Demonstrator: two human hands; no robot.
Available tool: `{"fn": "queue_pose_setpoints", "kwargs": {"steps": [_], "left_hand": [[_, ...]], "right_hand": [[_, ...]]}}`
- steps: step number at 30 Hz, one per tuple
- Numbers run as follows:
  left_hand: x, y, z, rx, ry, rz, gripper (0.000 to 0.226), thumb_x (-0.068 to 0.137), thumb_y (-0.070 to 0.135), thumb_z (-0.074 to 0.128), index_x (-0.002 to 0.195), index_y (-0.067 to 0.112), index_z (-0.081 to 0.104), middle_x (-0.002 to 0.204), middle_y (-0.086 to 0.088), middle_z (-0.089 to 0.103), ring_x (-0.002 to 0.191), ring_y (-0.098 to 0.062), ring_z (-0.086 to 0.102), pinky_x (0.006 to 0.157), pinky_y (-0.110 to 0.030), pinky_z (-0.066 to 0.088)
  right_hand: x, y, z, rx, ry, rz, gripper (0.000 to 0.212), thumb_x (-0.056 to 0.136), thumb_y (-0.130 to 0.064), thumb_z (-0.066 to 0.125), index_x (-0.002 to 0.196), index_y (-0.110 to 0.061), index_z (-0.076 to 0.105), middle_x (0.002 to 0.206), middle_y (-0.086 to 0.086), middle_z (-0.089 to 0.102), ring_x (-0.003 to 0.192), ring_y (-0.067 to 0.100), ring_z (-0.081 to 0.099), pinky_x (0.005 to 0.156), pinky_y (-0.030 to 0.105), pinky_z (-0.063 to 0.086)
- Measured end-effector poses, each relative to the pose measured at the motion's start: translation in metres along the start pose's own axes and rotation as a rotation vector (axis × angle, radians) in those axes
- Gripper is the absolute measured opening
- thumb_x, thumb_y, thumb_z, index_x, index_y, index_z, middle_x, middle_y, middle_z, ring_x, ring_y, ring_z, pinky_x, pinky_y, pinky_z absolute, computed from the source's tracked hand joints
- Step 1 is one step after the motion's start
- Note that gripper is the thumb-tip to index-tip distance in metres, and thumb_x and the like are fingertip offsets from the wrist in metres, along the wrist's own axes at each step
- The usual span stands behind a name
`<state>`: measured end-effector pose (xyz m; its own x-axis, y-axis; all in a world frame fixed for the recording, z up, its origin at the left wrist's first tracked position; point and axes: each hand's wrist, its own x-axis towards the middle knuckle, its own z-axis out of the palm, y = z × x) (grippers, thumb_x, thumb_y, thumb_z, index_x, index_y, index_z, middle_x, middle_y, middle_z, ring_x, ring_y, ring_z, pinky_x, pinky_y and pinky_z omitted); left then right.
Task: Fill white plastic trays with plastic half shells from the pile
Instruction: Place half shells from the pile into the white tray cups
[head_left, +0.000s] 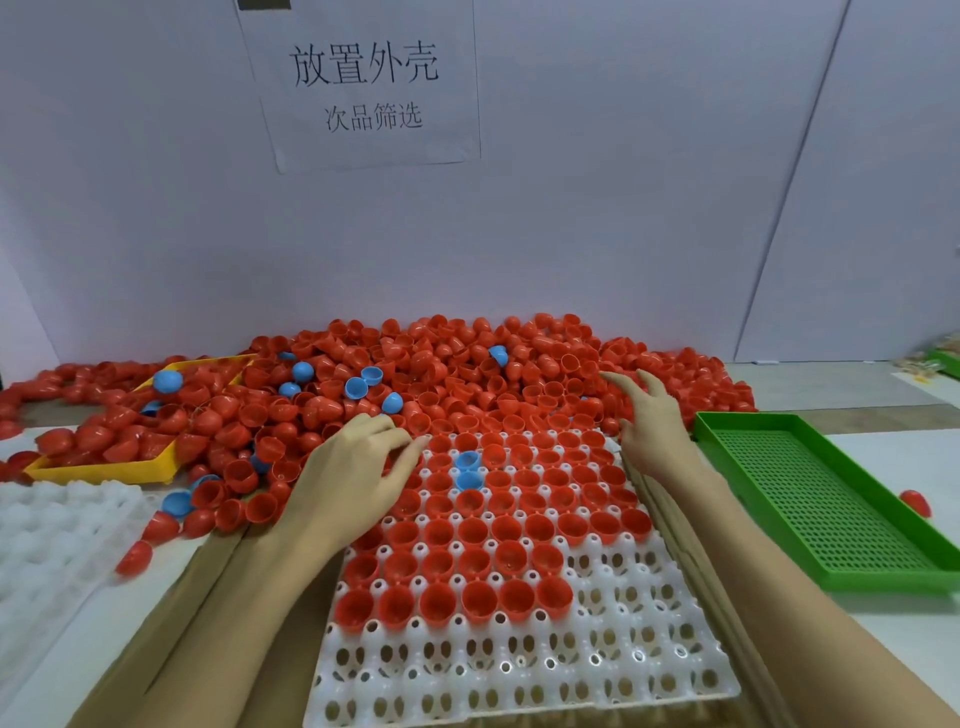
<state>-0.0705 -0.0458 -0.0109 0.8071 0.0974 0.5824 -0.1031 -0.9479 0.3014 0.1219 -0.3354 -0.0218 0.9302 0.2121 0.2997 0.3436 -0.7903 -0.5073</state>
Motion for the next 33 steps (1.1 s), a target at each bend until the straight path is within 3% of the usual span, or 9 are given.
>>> {"fn": "queue_pose_setpoints", "kwargs": {"steps": [3, 8, 12, 16, 19, 21, 25, 29, 33], "left_hand": [[0.0, 0.0, -0.001, 0.01, -0.011, 0.017, 0.029, 0.101, 0.035, 0.06, 0.089, 0.016, 0.078, 0.079, 0.012, 0.059, 0.08, -0.006, 0.055, 0.066, -0.022, 0.05], [0.0, 0.0, -0.003, 0.038, -0.024, 0.042, 0.029, 0.101, 0.035, 0.06, 0.09, 0.016, 0.078, 0.08, 0.011, 0.061, 0.081, -0.007, 0.055, 0.066, -0.023, 0.053], [0.001, 0.002, -0.004, 0.06, -0.019, 0.054, 0.029, 0.101, 0.034, 0.06, 0.087, 0.016, 0.077, 0.079, 0.01, 0.061, 0.079, -0.007, 0.055, 0.063, -0.021, 0.052], [0.002, 0.004, -0.005, 0.047, 0.033, 0.065, 0.027, 0.099, 0.032, 0.063, 0.083, 0.015, 0.077, 0.077, 0.01, 0.06, 0.078, -0.009, 0.056, 0.061, -0.025, 0.055], [0.002, 0.007, -0.004, 0.019, 0.049, 0.066, 0.027, 0.099, 0.033, 0.062, 0.086, 0.015, 0.078, 0.079, 0.01, 0.062, 0.079, -0.008, 0.058, 0.065, -0.026, 0.057], [0.003, 0.01, -0.002, -0.031, 0.055, 0.047, 0.026, 0.098, 0.034, 0.061, 0.089, 0.016, 0.078, 0.081, 0.011, 0.064, 0.081, -0.008, 0.059, 0.069, -0.029, 0.058], [0.004, 0.022, -0.001, -0.268, 0.024, 0.021, 0.009, 0.096, 0.027, 0.068, 0.099, 0.025, 0.076, 0.087, 0.02, 0.067, 0.084, -0.006, 0.064, 0.073, -0.023, 0.056], [0.001, 0.037, 0.001, -0.556, -0.076, -0.068, 0.035, 0.094, 0.026, 0.073, 0.125, 0.039, 0.066, 0.101, 0.021, 0.07, 0.099, 0.0, 0.068, 0.081, -0.017, 0.057], [-0.003, 0.058, 0.001, -0.777, -0.141, -0.089, 0.049, 0.09, 0.045, 0.073, 0.136, 0.046, 0.057, 0.118, 0.018, 0.067, 0.101, -0.005, 0.072, 0.085, -0.02, 0.058]], "right_hand": [[0.016, 0.005, 0.003, -0.129, -0.105, -0.015, 0.085, 0.092, 0.021, 0.053, 0.158, -0.031, 0.043, 0.173, 0.012, 0.018, 0.159, 0.037, 0.017, 0.124, 0.056, 0.032], [0.03, 0.014, 0.011, -0.21, -0.108, -0.023, 0.042, 0.097, -0.004, 0.069, 0.137, -0.017, 0.065, 0.141, 0.011, 0.054, 0.129, 0.035, 0.051, 0.109, 0.051, 0.048], [0.029, 0.017, 0.012, -0.064, 0.062, -0.009, 0.028, 0.093, -0.011, 0.077, 0.121, -0.01, 0.073, 0.125, 0.009, 0.063, 0.116, 0.031, 0.06, 0.099, 0.041, 0.051], [0.026, 0.019, -0.001, 0.123, 0.246, 0.011, 0.029, 0.094, -0.023, 0.078, 0.119, -0.01, 0.074, 0.118, 0.007, 0.07, 0.102, 0.018, 0.062, 0.088, 0.031, 0.045], [0.018, 0.013, -0.011, 0.377, 0.279, 0.051, 0.032, 0.094, -0.03, 0.077, 0.119, -0.01, 0.075, 0.112, 0.003, 0.075, 0.098, 0.015, 0.066, 0.087, 0.032, 0.052], [0.006, 0.003, -0.018, 0.665, 0.18, 0.093, 0.038, 0.091, -0.037, 0.077, 0.118, -0.01, 0.075, 0.102, 0.002, 0.078, 0.088, 0.016, 0.071, 0.08, 0.033, 0.059], [-0.023, -0.023, -0.027, 1.151, -0.288, 0.09, 0.04, 0.087, -0.042, 0.077, 0.113, -0.011, 0.079, 0.096, 0.007, 0.075, 0.069, 0.011, 0.064, 0.063, 0.021, 0.054], [-0.045, -0.044, -0.024, 1.223, -0.515, -0.04, 0.03, 0.098, -0.035, 0.07, 0.113, -0.01, 0.076, 0.095, 0.004, 0.07, 0.069, 0.009, 0.062, 0.065, 0.019, 0.055], [-0.056, -0.059, -0.023, 1.166, -0.643, -0.142, 0.036, 0.1, -0.035, 0.07, 0.118, -0.004, 0.07, 0.088, 0.004, 0.066, 0.067, 0.008, 0.057, 0.059, 0.017, 0.049]]}}
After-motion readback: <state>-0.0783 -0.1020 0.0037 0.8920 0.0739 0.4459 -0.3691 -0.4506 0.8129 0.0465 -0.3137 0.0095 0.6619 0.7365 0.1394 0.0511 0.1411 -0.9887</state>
